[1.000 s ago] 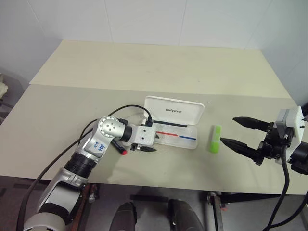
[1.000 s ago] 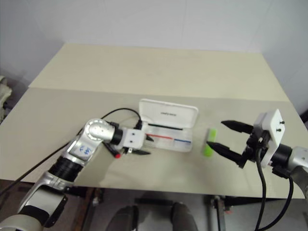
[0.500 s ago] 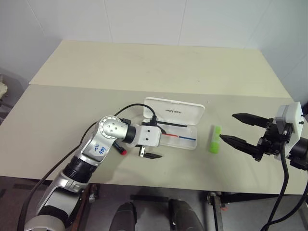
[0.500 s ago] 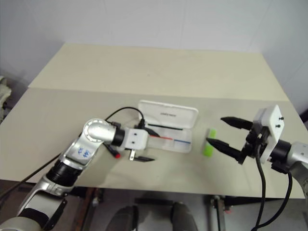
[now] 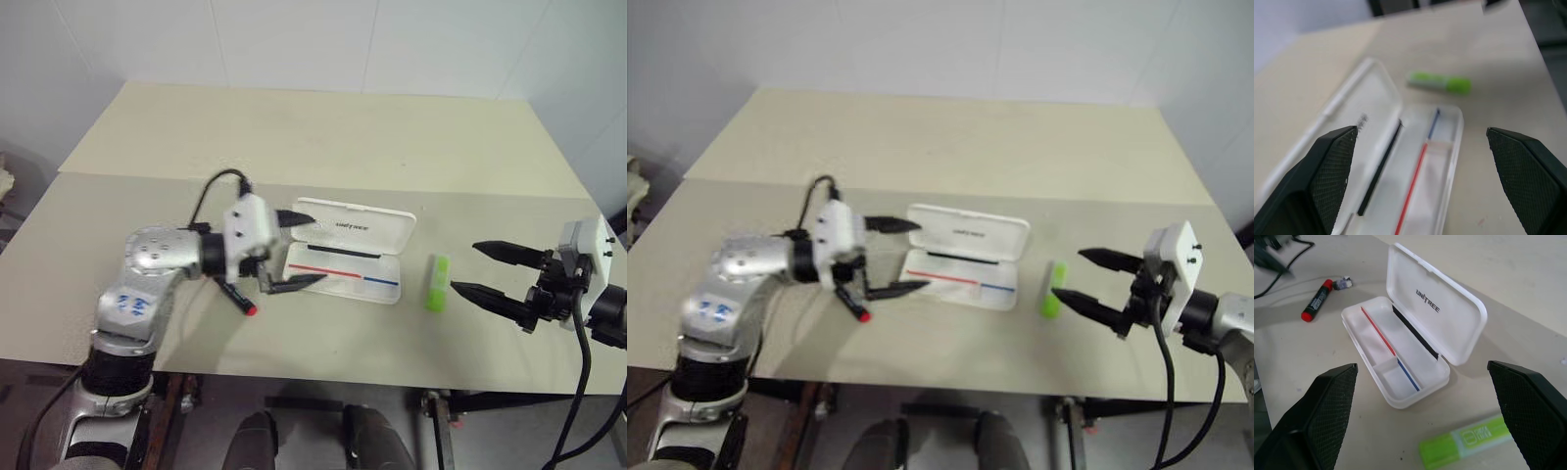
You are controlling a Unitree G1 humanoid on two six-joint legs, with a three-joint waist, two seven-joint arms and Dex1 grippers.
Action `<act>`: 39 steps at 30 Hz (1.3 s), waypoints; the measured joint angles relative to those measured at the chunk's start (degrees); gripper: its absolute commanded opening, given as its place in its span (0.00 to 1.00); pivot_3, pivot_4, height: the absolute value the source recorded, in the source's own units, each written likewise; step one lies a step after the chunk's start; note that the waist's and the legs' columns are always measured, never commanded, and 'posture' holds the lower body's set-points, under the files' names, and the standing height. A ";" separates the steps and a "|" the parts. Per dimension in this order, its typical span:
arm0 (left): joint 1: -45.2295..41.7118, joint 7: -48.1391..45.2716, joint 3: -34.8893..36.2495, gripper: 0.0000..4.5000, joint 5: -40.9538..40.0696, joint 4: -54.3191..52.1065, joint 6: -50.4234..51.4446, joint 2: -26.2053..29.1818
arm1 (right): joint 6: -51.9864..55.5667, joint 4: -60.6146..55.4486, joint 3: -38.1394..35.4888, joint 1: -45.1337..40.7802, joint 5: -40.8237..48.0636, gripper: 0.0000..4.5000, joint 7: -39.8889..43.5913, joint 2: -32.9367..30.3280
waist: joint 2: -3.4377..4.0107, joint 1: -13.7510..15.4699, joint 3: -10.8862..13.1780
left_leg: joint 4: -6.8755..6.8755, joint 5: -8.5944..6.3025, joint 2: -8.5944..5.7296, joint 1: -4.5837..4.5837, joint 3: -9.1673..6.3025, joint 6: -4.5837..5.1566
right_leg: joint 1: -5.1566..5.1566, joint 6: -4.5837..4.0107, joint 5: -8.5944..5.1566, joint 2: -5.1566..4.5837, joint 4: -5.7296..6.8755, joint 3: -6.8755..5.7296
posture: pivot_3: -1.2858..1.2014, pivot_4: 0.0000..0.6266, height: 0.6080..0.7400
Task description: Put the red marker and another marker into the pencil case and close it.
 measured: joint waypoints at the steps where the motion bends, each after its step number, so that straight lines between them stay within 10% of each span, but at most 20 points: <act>1: 1.33 0.08 2.92 1.00 -1.98 -0.31 -0.11 0.78 | 0.00 0.57 0.52 -0.64 -0.06 1.00 0.33 0.00 | 0.00 -0.12 0.00 | 0.00 0.00 0.00 0.02 0.01 0.00 | 0.00 -0.02 -0.01 0.00 0.00 0.00 | 0.52 0.24 1.00; 14: 19.41 32.70 9.70 1.00 -1.21 -9.75 13.07 -9.23 | -2.61 3.50 5.99 -8.40 -0.44 1.00 5.42 0.15 | -0.03 0.22 0.02 | 0.20 0.00 -0.04 0.12 -0.08 0.00 | 0.47 -0.04 0.01 -0.04 -0.34 0.00 | 0.52 0.24 1.00; 27: 17.91 62.32 6.53 1.00 8.68 -15.35 36.23 -26.07 | -4.20 9.12 11.17 -17.74 -0.66 1.00 11.84 0.14 | -0.05 0.38 0.02 | 0.28 0.01 -0.15 0.15 -0.16 0.01 | 0.58 -0.56 -0.26 -0.07 -0.39 0.00 | 0.52 0.24 1.00; 39: 10.92 71.04 9.09 1.00 14.13 -17.72 53.69 -35.50 | -5.34 12.26 12.38 -18.90 -1.72 1.00 13.91 0.14 | -0.07 0.19 0.03 | 0.26 0.00 -0.25 0.12 -0.20 0.00 | 0.63 -0.61 -0.28 -0.11 -0.63 0.00 | 0.52 0.24 1.00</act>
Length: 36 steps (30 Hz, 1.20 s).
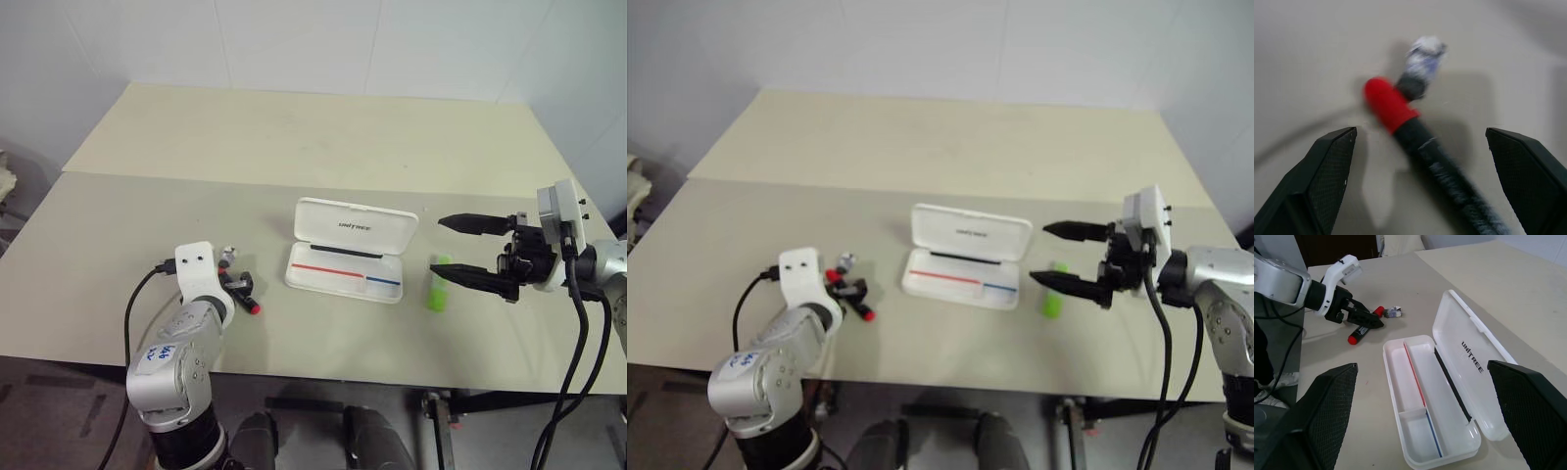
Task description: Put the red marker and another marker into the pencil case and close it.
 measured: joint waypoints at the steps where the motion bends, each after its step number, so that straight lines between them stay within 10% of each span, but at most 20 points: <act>1: -0.36 0.00 0.14 1.00 0.24 -0.11 0.81 -0.10 | 0.35 -0.02 -0.01 0.19 0.09 1.00 0.35 -0.07 | 0.00 0.01 0.00 | 0.00 0.00 0.00 0.00 0.00 0.00 | 0.01 0.00 0.00 0.00 -0.02 0.00 | 0.52 0.24 1.00; 6: -2.84 0.00 0.70 0.96 1.58 0.07 4.86 -0.70 | 0.47 0.05 -0.01 0.63 -0.22 1.00 0.37 -0.11 | 0.00 -0.05 0.00 | -0.02 -0.01 -0.03 0.01 0.00 -0.02 | 0.03 0.01 0.00 -0.03 -0.08 0.00 | 0.52 0.24 1.00; 19: -6.52 -0.35 2.77 0.13 4.43 0.92 8.26 -3.27 | 0.36 -0.25 -0.01 0.61 -0.67 1.00 -1.45 0.04 | -0.03 -0.13 0.01 | -0.15 -0.03 -0.11 -0.02 0.00 0.00 | 0.08 0.06 0.03 -0.12 -0.34 -0.02 | 0.52 0.24 1.00; 29: -7.89 -1.72 4.29 0.13 4.98 2.19 8.85 -0.28 | 0.36 -0.25 0.21 -0.03 -0.71 1.00 -2.59 0.07 | -0.03 -0.15 0.01 | -0.19 -0.02 -0.13 0.03 -0.09 -0.01 | 0.05 0.09 0.06 -0.10 -0.29 -0.04 | 0.52 0.24 1.00; 36: -11.69 -8.93 6.88 0.13 3.33 5.08 8.92 17.35 | 0.33 -0.25 0.47 -0.28 -0.77 1.00 -2.86 0.28 | -0.11 -0.06 0.06 | -0.26 -0.04 -0.15 -0.01 -0.15 -0.04 | 0.02 0.16 0.12 -0.11 -0.29 -0.07 | 0.52 0.24 1.00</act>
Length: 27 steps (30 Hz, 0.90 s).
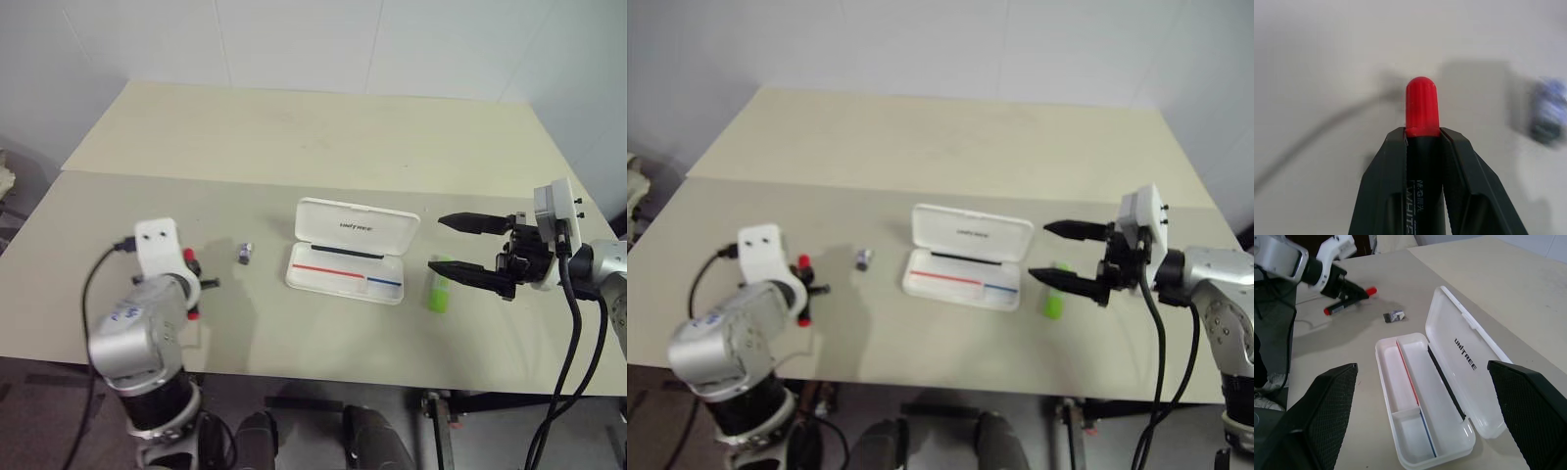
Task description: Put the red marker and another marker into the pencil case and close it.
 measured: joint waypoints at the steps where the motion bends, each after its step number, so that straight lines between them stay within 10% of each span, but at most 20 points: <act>1: -0.77 -1.67 -0.01 0.13 -0.71 0.68 -0.77 3.16 | -0.03 0.02 0.05 -0.11 -0.03 1.00 0.00 0.04 | 0.00 0.00 0.00 | -0.02 -0.01 0.00 0.00 -0.01 -0.01 | -0.01 0.00 0.00 -0.01 0.00 -0.02 | 0.52 0.24 1.00; 10: -4.28 -30.54 -15.54 0.13 -5.14 12.34 -41.74 31.24 | -0.99 0.01 0.12 -0.42 -1.04 1.00 -1.17 1.87 | -0.01 0.27 0.02 | -0.35 -0.12 0.00 -0.09 -0.03 -0.08 | -0.11 -0.38 -0.19 -0.21 -0.18 -0.27 | 0.52 0.24 1.00; 17: -12.30 -47.26 -22.91 0.13 -7.91 21.70 -68.64 30.43 | -1.15 -1.36 -0.29 2.08 -1.15 1.00 -3.35 2.65 | 0.00 0.65 0.03 | -0.35 -0.36 0.03 -0.14 0.06 0.06 | -0.14 0.36 0.12 -0.23 -0.21 -0.33 | 0.52 0.24 1.00; 27: -15.55 -58.03 -35.58 0.13 -6.79 27.54 -79.17 21.79 | -1.03 -6.64 -6.31 10.34 -0.33 1.00 -7.07 3.02 | 0.06 1.47 0.06 | -0.04 -0.42 0.01 -0.17 0.13 0.16 | -0.12 0.65 0.15 -0.18 -0.06 -0.23 | 0.52 0.24 1.00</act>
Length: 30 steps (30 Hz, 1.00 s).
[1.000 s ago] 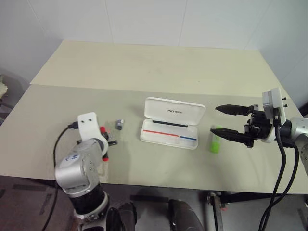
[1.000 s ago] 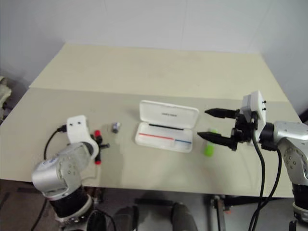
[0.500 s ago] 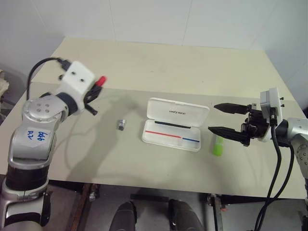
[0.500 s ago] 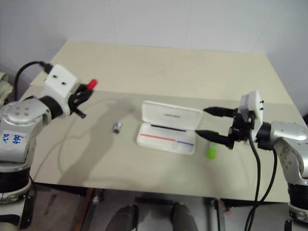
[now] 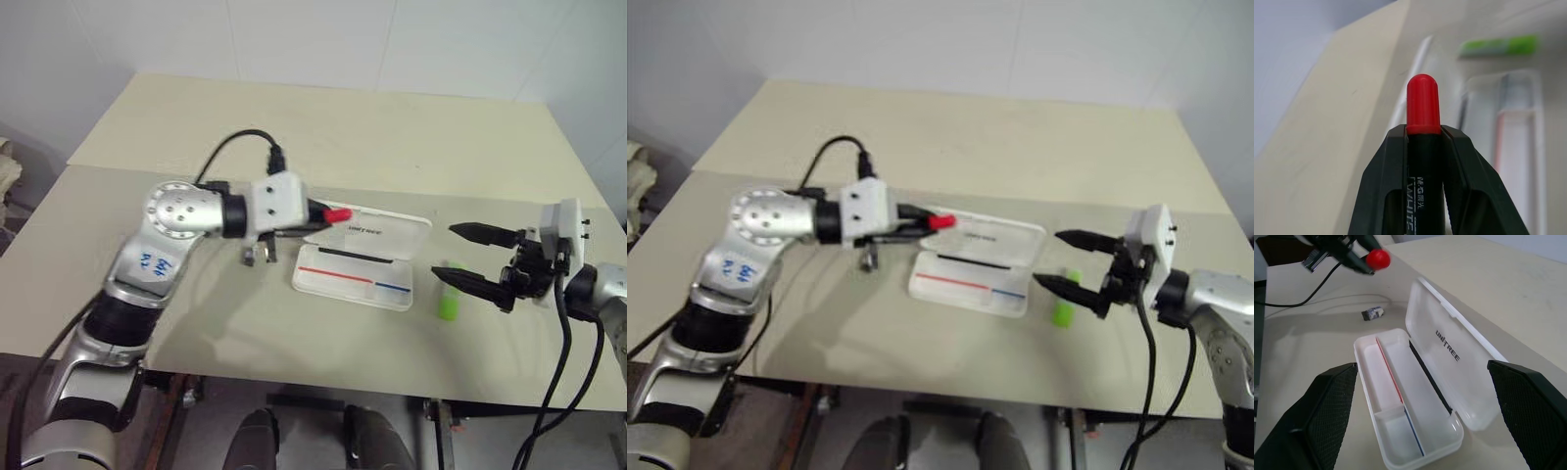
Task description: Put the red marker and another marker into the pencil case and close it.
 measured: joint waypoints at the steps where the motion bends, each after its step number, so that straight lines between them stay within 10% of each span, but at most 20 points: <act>1: -0.04 -0.09 -0.44 0.13 0.52 0.88 -0.80 -0.75 | 0.03 -0.40 -0.49 0.43 0.11 1.00 -0.30 0.00 | 0.00 -0.09 0.00 | 0.03 0.01 0.01 0.00 0.00 0.01 | 0.00 0.03 0.02 0.02 0.04 0.00 | 0.52 0.24 1.00; 30: -7.50 -0.02 -8.52 0.13 14.75 31.71 -23.71 -14.03 | -0.09 -4.70 -2.82 5.72 1.16 1.00 -4.69 0.81 | 0.01 0.04 0.00 | 0.08 0.08 -0.03 0.02 -0.06 0.06 | 0.05 0.10 0.09 0.03 0.12 0.05 | 0.52 0.24 1.00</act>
